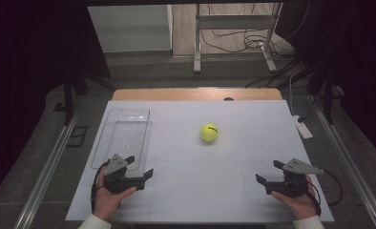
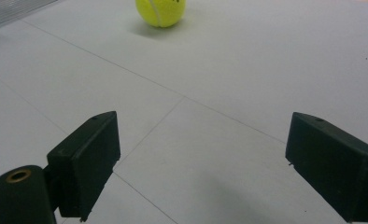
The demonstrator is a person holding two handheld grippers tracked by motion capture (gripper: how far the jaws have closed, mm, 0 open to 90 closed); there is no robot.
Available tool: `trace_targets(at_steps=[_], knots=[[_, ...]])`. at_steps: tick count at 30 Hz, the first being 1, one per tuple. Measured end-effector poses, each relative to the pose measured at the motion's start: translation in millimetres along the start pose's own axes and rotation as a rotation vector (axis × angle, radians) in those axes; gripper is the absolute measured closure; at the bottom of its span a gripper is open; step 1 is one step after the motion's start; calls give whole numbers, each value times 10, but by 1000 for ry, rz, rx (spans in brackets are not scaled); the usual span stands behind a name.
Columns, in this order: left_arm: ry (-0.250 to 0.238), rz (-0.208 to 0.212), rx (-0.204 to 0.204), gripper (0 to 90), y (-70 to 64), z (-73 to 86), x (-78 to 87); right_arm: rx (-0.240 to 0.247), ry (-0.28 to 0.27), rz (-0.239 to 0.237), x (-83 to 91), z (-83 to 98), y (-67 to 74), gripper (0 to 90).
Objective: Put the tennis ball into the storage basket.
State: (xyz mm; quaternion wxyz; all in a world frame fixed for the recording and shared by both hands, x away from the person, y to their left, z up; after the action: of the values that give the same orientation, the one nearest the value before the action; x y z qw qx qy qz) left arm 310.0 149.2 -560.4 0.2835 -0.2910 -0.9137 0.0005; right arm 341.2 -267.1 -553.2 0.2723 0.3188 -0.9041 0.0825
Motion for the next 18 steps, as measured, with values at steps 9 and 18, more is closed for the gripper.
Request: trace_targets(at_steps=[9, 18], knots=[[1, 1, -1, 104, -15, 23, 11, 13, 20, -14, -65, 19, 13, 104], [-5, -4, 14, 105, -1, 10, 8, 0, 25, -13, -66, 44, -16, 106]])
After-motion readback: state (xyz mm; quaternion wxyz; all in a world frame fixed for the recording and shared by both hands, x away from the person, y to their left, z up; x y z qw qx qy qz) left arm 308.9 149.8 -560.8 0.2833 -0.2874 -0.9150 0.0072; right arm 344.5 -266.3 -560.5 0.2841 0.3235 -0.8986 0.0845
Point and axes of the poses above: each handheld gripper's, and its own axes: x roughly backward along the jaws, z roughly out of its underside, y roughly to its left, the point moved 10 cm from there along -x, roughly forward along the jaws, and after that the axes turned 1 degree about y, right-handed, at the moved point
